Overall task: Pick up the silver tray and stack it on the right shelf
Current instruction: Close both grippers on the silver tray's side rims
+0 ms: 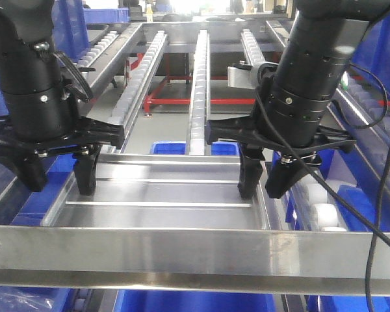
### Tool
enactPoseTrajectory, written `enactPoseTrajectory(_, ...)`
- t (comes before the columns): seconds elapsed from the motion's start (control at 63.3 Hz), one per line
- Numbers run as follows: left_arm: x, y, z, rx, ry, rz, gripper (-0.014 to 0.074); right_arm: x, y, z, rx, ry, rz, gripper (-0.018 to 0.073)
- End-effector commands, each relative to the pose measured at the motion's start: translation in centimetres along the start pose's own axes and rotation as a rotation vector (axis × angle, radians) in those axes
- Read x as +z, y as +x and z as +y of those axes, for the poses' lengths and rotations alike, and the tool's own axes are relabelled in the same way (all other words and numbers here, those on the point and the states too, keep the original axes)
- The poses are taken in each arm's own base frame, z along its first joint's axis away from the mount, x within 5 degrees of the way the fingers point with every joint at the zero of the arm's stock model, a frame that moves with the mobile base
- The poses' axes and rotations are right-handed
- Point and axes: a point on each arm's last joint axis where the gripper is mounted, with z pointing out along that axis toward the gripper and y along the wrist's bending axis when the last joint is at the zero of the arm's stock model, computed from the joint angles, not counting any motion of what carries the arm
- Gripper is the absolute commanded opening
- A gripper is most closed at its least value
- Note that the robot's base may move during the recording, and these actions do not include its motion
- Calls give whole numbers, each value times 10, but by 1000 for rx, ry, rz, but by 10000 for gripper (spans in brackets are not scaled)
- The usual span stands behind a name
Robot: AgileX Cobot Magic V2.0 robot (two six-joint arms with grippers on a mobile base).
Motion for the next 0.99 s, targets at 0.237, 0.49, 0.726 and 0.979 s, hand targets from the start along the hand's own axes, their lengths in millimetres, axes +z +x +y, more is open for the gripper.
enactPoseTrajectory(0.237, -18, -10, -3, -7, 31, -82, 162, -21, -12, 6, -7, -31, -90, 141)
enactPoseTrajectory(0.49, -18, -10, -3, -30, 34, -85, -81, -21, -11, 5, -7, -28, -80, 57)
enactPoseTrajectory(0.726, -33, -12, -2, -32, 43, -122, -87, -31, -12, 7, -12, -35, -101, 57)
enactPoseTrajectory(0.979, -93, -25, 3, -41, 59, -239, -100, -69, -14, 7, -65, -29, -186, 57)
